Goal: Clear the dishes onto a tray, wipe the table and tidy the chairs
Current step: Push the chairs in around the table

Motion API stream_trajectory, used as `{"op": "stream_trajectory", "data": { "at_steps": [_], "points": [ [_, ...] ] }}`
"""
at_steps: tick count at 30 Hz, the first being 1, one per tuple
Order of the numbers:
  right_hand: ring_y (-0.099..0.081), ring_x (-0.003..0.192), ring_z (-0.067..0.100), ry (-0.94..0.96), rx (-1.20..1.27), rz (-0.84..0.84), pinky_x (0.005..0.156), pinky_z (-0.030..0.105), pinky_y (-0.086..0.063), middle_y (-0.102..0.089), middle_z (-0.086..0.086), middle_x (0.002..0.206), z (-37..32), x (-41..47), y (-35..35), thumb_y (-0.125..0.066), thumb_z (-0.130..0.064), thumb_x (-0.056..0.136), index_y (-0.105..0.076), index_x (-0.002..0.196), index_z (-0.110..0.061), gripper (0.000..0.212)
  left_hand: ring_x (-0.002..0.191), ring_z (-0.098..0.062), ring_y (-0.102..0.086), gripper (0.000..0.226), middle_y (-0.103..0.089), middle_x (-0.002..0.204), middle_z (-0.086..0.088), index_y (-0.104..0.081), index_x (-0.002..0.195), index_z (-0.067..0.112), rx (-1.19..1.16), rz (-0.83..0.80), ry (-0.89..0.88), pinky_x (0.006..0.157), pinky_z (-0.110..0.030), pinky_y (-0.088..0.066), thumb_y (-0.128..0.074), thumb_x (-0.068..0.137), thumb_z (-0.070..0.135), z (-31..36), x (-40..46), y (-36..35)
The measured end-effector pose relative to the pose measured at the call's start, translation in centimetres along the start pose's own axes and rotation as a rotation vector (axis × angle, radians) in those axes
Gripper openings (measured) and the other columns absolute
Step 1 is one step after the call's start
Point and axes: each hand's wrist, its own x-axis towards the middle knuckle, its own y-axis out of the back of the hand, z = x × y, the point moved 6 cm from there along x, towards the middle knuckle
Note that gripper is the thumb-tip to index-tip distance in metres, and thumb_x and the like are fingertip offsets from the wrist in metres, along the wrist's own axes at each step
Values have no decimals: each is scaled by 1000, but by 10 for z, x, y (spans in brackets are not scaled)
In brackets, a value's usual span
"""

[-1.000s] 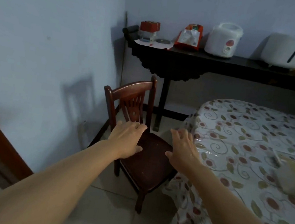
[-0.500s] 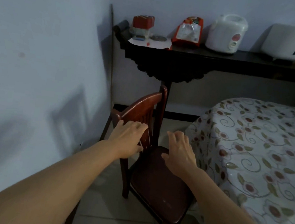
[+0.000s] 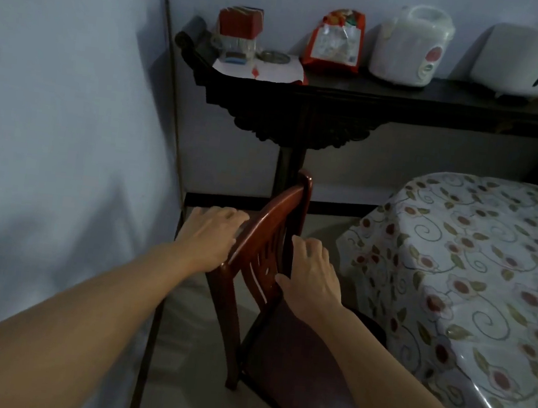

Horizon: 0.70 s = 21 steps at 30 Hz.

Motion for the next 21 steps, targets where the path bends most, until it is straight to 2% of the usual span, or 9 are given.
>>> {"op": "stream_trajectory", "data": {
  "at_steps": [3, 9, 15, 18, 21],
  "points": [
    [-40, 126, 20, -13, 56, 0, 102, 37, -42, -37, 5, 137, -9, 28, -10, -61, -36, 86, -31, 138, -22, 61, 132, -20, -39, 52, -41, 146, 0, -31, 144, 23, 25, -16, -26, 107, -41, -33, -48, 95, 22, -17, 23, -5],
    [-41, 124, 21, -119, 157, -12, 101, 37, -42, -37, 5, 138, -18, 80, -31, -59, -37, 88, -23, 142, -19, 67, 136, -19, -33, 58, -34, 150, 0, -25, 147, 26, 33, -59, -100, 108, -40, -28, -49, 95, 17, -39, 88, -20],
    [-44, 122, 24, -321, 277, -2, 99, 40, -45, -39, 8, 135, -19, 126, -62, -61, -44, 85, -22, 143, -16, 76, 143, -19, -22, 73, -18, 158, 0, -15, 150, 30, 76, -101, -348, 113, -40, -24, -56, 92, 16, -33, 165, -43],
    [-43, 126, 24, -446, 313, -68, 99, 39, -45, -37, 7, 139, -19, 138, -80, -62, -50, 83, -13, 147, -18, 87, 145, -19, -15, 79, -11, 159, 0, -13, 149, 35, 125, -120, -471, 115, -41, -19, -61, 89, 14, -28, 191, -54],
    [-49, 123, 27, -566, 312, -158, 94, 39, -47, -41, 10, 140, -21, 143, -93, -64, -49, 81, -4, 149, -20, 95, 146, -20, -10, 81, -6, 160, -1, -15, 148, 38, 178, -167, -597, 116, -43, -16, -62, 88, 12, -19, 207, -65]
  ]
}}
